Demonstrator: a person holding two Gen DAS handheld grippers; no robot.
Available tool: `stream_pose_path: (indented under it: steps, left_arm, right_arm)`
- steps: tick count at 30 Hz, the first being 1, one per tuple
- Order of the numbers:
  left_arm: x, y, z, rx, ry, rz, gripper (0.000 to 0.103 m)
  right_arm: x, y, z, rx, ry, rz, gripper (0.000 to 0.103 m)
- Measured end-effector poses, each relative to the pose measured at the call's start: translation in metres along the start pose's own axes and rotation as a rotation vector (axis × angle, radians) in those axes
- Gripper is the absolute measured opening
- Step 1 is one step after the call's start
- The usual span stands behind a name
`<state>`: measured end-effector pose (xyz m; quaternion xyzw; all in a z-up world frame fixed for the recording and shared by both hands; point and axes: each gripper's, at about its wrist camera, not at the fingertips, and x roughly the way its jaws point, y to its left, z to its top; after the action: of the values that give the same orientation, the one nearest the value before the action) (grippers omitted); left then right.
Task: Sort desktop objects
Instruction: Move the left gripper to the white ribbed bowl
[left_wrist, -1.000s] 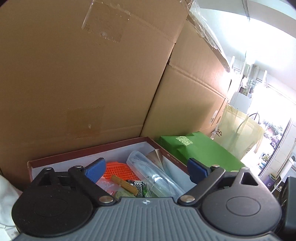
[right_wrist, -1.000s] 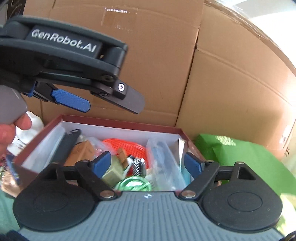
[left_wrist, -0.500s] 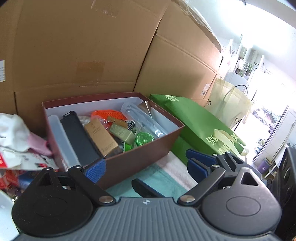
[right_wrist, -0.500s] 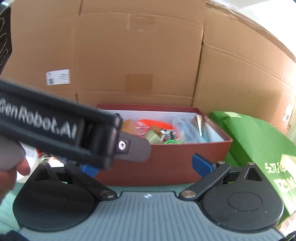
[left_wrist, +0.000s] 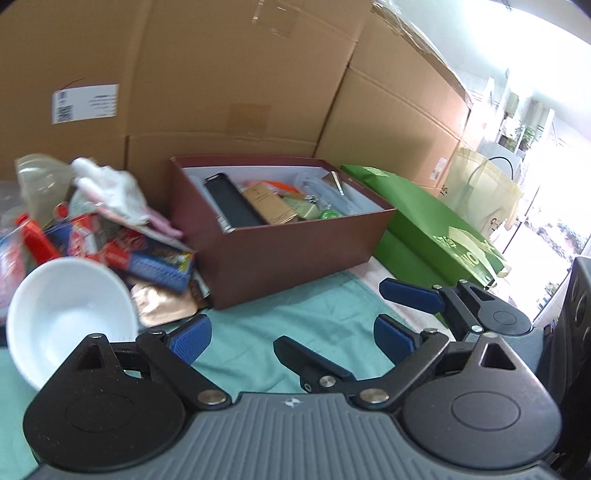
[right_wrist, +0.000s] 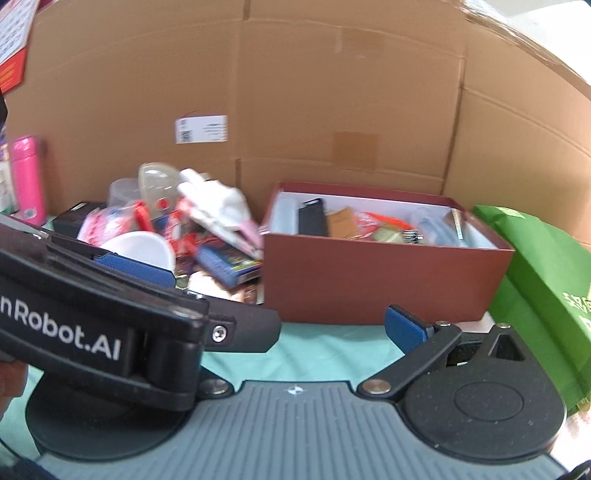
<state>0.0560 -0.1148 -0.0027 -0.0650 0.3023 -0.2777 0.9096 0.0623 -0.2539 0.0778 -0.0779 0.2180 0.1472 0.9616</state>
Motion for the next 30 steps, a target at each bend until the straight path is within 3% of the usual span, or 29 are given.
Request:
stream_pose_path:
  steps: [7, 15, 22, 30]
  left_arm:
    - [-0.039, 0.027, -0.031, -0.048, -0.034, 0.076, 0.098]
    - [-0.063, 0.067, -0.045, -0.162, -0.068, 0.182, 0.098]
    - [-0.071, 0.092, -0.047, -0.208, -0.086, 0.238, 0.097]
    - [-0.062, 0.099, -0.038, -0.178, -0.066, 0.281, 0.097]
  right_arm:
    - [-0.005, 0.047, -0.011, -0.069, 0.016, 0.109, 0.101]
    - [0.003, 0.091, -0.012, -0.104, 0.043, 0.194, 0.101]
    - [0.010, 0.107, -0.007, -0.117, 0.050, 0.194, 0.101]
    - [0.021, 0.104, 0.000, -0.097, 0.067, 0.136, 0.101]
